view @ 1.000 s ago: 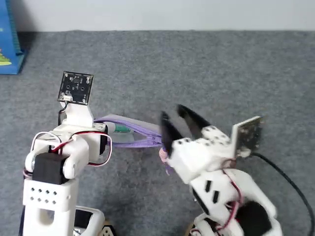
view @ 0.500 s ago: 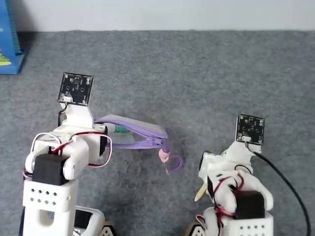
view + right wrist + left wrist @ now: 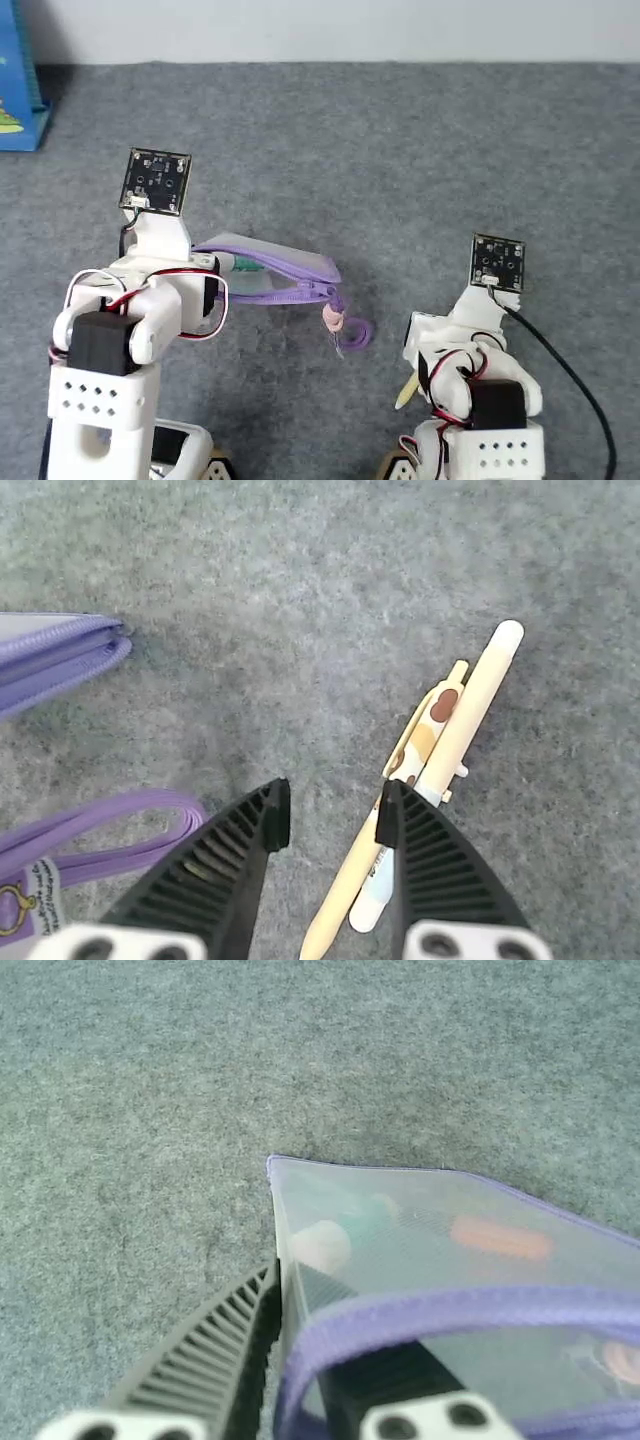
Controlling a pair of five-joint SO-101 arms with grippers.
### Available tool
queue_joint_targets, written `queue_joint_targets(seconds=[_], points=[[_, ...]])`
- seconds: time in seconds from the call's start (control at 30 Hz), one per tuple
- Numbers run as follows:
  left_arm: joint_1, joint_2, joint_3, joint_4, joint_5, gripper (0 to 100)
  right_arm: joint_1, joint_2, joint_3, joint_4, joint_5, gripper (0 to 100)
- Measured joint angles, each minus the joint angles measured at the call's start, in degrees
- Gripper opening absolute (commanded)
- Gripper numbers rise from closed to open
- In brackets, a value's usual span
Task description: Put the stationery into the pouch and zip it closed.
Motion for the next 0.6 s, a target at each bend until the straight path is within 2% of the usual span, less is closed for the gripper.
queue_joint_targets(seconds=[0.1,0.4,0.6], points=[[0.0,0.0,0.0,0.0,0.0,1,0.0,0.35,0.0,0.0,0.0,14.3],[0.0,0.0,0.44,0.0,0.0,1,2.11,22.07,-4.57,-0.18,-3.69,14.4],[0.0,0.0,1.93,-1.49,-0.09,1,6.59,35.52,-6.07,-8.44,-3.69,14.4]])
